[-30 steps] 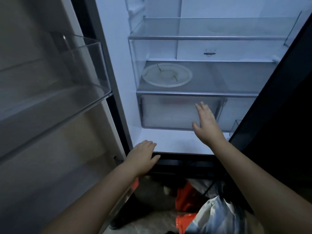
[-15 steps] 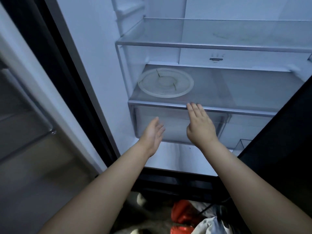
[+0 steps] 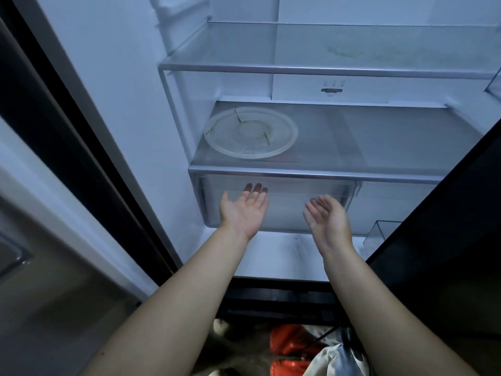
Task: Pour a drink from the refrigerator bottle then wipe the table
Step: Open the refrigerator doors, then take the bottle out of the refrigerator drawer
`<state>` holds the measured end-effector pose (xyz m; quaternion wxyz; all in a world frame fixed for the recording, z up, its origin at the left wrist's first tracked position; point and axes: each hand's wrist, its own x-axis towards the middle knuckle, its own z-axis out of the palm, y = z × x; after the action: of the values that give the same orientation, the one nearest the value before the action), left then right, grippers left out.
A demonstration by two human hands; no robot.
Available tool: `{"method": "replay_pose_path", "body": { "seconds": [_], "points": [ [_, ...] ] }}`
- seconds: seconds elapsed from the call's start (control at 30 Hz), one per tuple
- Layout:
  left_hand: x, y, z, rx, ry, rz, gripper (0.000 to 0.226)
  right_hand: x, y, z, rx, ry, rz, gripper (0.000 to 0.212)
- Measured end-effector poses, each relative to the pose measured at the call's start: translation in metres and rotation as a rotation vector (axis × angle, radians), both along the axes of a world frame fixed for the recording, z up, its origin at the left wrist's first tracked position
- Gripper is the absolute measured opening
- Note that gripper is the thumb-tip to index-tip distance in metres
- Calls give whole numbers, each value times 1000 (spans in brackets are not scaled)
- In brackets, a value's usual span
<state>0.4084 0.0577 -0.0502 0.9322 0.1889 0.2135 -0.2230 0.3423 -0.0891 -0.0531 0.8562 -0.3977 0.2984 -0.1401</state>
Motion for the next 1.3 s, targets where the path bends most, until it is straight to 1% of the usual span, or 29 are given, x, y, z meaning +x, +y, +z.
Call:
{"method": "replay_pose_path", "body": {
  "seconds": [0.03,0.07,0.17,0.2,0.23,0.27,0.3,0.4,0.47,0.77,1.3],
  "points": [
    [0,2,1,-4,-3,9,64,3,-2,2,146,-39,4,17],
    [0,4,2,-10,-5,23,63,6,-3,3,237,-80,-9,19],
    [2,14,3,-28,4,60,60,9,-6,5,391,-179,-85,12],
    [2,17,3,-33,5,58,60,9,-7,6,431,-210,-98,20],
    [1,20,4,-41,5,47,60,8,-7,6,463,-235,-98,36],
    [0,22,3,-48,6,33,60,7,-7,5,480,-247,-95,47],
    [-2,25,3,-53,7,20,61,6,-6,5,474,-247,-90,49],
    [-7,30,1,-52,14,-11,63,1,-2,1,448,-223,-87,37],
    [-11,33,0,-63,14,-23,64,-3,0,0,449,-232,-100,32],
    [-47,46,-1,-86,-5,-32,67,-29,4,-6,428,-264,-95,26],
    [-127,69,-7,-50,-3,4,64,-108,20,-15,364,-269,-19,14]
  ]
}}
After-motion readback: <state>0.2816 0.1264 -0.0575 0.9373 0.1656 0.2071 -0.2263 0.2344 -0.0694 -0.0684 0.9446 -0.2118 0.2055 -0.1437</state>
